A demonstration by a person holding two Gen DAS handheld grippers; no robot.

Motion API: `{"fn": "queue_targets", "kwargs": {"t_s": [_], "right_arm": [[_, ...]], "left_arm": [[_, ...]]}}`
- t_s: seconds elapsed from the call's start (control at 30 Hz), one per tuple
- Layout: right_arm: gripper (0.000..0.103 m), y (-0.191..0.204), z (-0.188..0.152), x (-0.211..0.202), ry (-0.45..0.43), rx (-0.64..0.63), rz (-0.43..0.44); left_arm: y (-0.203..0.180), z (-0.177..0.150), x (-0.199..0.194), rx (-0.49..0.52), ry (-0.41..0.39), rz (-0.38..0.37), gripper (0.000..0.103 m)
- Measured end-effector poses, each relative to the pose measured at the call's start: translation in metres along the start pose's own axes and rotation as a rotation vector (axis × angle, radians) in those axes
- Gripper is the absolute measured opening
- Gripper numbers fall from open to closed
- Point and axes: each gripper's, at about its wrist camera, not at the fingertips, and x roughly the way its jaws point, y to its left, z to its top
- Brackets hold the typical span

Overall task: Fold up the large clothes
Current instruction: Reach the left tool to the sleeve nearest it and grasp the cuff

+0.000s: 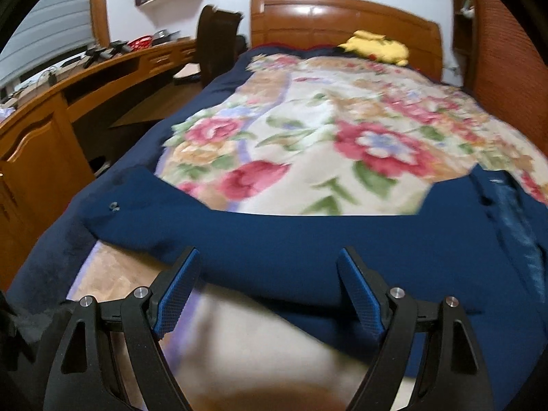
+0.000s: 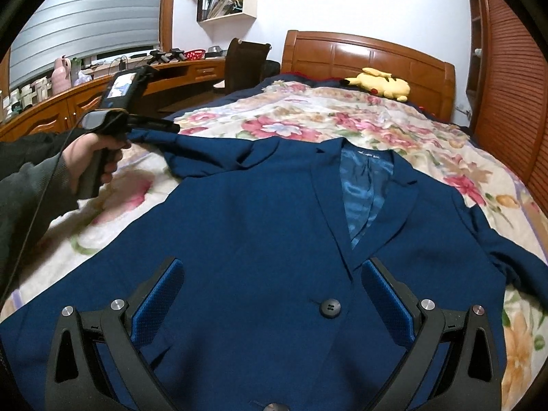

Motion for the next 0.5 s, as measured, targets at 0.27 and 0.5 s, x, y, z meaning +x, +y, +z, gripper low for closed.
{"fn": "queue_targets", "kwargs": {"t_s": [0.27, 0.5], "right_arm": [[0.103, -0.003, 0.0, 0.002, 0.009, 0.01, 0.003], [0.103, -0.003, -0.001, 0.003, 0.024, 0.014, 0.006]], "left_arm": [[0.018, -0.01, 0.043, -0.043, 0.137, 0.081, 0.085], [0.028, -0.016, 0.053, -0.144, 0.197, -0.037, 0.076]]}}
